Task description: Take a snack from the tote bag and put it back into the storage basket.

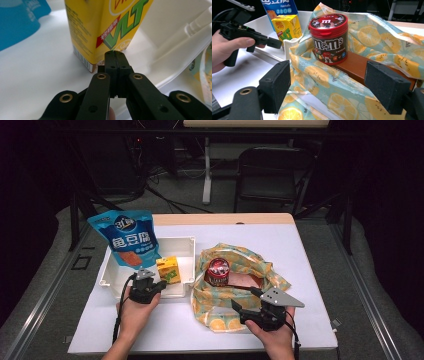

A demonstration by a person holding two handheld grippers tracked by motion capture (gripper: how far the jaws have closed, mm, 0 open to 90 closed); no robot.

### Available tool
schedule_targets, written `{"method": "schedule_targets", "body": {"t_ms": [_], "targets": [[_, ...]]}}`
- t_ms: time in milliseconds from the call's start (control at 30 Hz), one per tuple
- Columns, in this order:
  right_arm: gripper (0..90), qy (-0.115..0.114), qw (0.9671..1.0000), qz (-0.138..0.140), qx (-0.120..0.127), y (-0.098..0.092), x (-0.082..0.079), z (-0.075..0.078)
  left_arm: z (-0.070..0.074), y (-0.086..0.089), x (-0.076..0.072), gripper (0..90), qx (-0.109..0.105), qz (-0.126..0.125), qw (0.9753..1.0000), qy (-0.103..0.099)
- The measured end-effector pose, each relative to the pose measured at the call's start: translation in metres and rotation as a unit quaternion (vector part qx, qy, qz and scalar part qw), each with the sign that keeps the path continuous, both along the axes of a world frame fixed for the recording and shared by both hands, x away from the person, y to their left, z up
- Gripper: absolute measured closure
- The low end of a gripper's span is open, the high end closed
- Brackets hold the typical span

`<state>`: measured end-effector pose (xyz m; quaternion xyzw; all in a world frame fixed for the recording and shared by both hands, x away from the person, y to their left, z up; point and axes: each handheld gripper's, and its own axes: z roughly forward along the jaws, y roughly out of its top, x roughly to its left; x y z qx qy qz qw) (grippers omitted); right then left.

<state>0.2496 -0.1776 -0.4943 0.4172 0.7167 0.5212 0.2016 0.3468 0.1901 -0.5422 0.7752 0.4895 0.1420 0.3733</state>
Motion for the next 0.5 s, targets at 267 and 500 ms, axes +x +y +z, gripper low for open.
{"method": "schedule_targets", "body": {"t_ms": [267, 500], "targets": [[21.3, 0.001, 1.0000, -0.001, 0.000, 0.002, 0.000, -0.001, -0.008, -0.003, 0.014, 90.0, 0.006, -0.009, 0.9996, 0.025], [21.5, 0.002, 1.0000, 0.001, -0.001, 0.003, 0.000, -0.001, -0.006, -0.007, 0.026, 90.0, 0.006, 0.003, 0.9998, 0.018]]}}
